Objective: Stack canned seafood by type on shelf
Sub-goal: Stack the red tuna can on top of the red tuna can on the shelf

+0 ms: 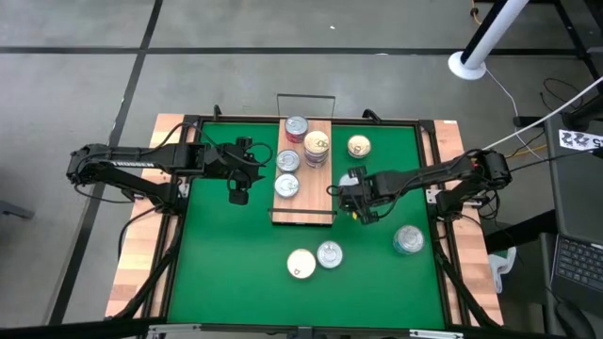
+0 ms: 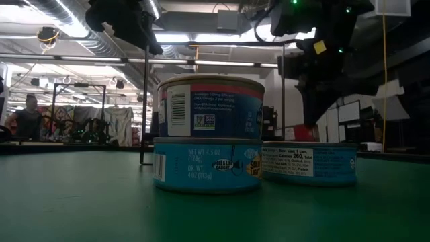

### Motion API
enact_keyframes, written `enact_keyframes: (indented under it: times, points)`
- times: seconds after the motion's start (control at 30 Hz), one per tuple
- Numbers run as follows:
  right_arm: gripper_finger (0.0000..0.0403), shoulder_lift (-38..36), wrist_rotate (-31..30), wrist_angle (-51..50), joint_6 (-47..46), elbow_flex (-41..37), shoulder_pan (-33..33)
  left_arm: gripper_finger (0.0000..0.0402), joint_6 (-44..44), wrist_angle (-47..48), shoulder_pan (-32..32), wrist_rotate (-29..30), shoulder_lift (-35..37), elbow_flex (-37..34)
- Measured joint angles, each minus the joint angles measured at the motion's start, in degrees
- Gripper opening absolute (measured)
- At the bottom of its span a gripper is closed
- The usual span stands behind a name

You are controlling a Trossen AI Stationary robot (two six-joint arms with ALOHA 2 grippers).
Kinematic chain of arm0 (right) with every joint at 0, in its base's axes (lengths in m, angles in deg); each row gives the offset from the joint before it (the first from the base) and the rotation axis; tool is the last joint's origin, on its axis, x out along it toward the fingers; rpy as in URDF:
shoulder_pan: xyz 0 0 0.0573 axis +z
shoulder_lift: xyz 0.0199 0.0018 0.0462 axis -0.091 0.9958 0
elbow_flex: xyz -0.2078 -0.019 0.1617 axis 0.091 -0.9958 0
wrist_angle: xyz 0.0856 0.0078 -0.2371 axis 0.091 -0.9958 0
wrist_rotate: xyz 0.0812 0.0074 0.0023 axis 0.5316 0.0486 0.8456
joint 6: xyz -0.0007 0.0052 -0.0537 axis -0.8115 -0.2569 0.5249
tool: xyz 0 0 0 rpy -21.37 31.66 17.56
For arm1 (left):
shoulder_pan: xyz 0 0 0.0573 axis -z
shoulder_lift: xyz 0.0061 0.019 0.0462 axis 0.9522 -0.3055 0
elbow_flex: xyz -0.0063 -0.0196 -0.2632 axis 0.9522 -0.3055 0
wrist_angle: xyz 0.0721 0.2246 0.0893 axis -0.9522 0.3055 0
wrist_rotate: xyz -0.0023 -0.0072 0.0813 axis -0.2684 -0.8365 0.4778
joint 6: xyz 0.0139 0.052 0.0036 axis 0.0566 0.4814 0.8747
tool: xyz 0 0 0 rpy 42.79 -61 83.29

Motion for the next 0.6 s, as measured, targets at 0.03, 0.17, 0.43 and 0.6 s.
enact_keyframes:
  times: [0.03, 0.17, 0.43, 0.6]
  points:
    - [0.0000, 0.0, -0.3, -0.7, 0.1, 0.5, 0.0, 0.0131, 0.0, 0.0, 0.0, 0.0, 0.0, 0.0]
    - [0.0000, 0.0, -1.0, -2.9, 1.3, 2.5, 0.0, 0.0131, 0.0, 0.0, 0.0, 0.0, 0.0, 0.0]
    - [0.0000, -0.1, -2.3, -7.7, 3.4, 7.3, -2.8, 0.0131, 0.0, 0.0, 0.0, 0.0, 0.0, 0.0]
    - [0.0000, -0.1, -2.6, -9.9, 6.6, 10.6, -5.6, 0.0131, 0.0, 0.0, 0.0, 0.0, 0.0, 0.0]
